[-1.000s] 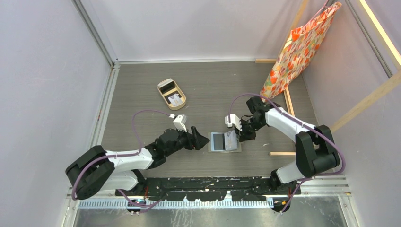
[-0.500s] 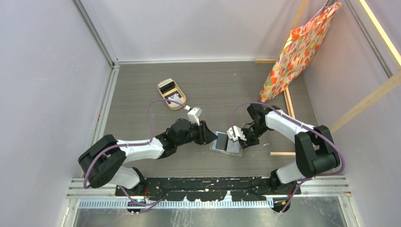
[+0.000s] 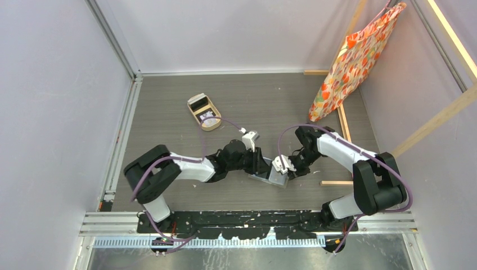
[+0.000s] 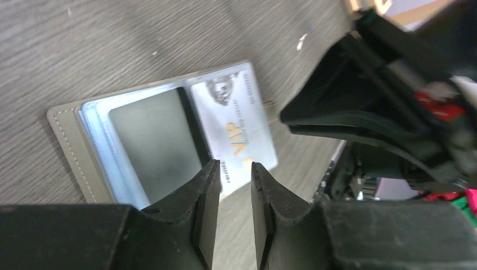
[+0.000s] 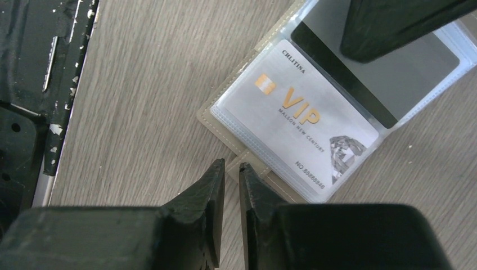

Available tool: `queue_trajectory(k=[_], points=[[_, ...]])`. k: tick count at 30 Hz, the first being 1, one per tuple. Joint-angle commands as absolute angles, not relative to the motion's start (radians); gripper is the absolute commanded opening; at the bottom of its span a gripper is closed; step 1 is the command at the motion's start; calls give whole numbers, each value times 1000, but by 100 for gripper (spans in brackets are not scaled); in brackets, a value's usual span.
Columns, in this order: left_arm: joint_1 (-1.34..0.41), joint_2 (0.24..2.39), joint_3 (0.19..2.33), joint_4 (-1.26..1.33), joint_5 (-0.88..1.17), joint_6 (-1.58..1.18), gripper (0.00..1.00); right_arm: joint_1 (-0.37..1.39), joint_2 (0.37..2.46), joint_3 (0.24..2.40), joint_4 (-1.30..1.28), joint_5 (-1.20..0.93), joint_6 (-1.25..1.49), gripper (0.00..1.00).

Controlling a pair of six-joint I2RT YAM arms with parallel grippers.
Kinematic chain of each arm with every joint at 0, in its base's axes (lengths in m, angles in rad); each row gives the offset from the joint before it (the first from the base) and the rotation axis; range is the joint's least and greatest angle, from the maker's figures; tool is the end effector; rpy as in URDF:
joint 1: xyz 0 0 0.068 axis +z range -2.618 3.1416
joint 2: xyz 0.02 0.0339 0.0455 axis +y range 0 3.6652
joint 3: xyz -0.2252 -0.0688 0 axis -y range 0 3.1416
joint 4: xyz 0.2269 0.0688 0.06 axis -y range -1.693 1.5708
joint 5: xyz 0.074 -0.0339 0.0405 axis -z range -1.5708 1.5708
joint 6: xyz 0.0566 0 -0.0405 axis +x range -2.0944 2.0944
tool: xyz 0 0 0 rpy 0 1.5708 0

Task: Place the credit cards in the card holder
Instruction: Turn over the card slot in the card holder.

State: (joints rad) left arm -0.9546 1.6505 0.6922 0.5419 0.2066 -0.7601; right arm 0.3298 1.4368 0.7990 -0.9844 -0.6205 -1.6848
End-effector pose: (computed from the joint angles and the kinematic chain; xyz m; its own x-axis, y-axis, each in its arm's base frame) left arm 0.1846 -0.2808 0.1345 -0.7944 -0.0450 -0.6057 0.4964 0.5264 -0.6903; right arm 0.1802 0.0965 0.1299 0.3412 -0.7376 -0.5827 -0.9120 -0.4100 -0.0150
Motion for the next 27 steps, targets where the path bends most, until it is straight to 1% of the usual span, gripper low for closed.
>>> queue_trajectory(k=[1,4,7,9,13,14,16,22,27], points=[[-964,1744,748,610,243,-786,27,327,1433,788,-1023,-650,-1757,21],[-969,1775,765,611,244,-787,25,327,1439,792,-1021,-643,-1742,21],[-971,1769,754,617,242,-778,25,327,1429,815,-992,-643,-1638,25],[-972,1758,736,636,236,-773,25,325,1409,826,-973,-649,-1543,31],[-982,1743,691,711,221,-761,26,318,1384,831,-966,-658,-1424,47],[-984,1739,682,728,215,-755,26,319,1385,827,-960,-652,-1411,49],[-997,1724,658,762,193,-739,26,319,1401,826,-949,-637,-1382,50],[-1039,1661,584,833,100,-681,28,318,1438,836,-905,-588,-1274,49],[-1043,1636,534,896,67,-681,29,324,1459,823,-837,-563,-1184,49]])
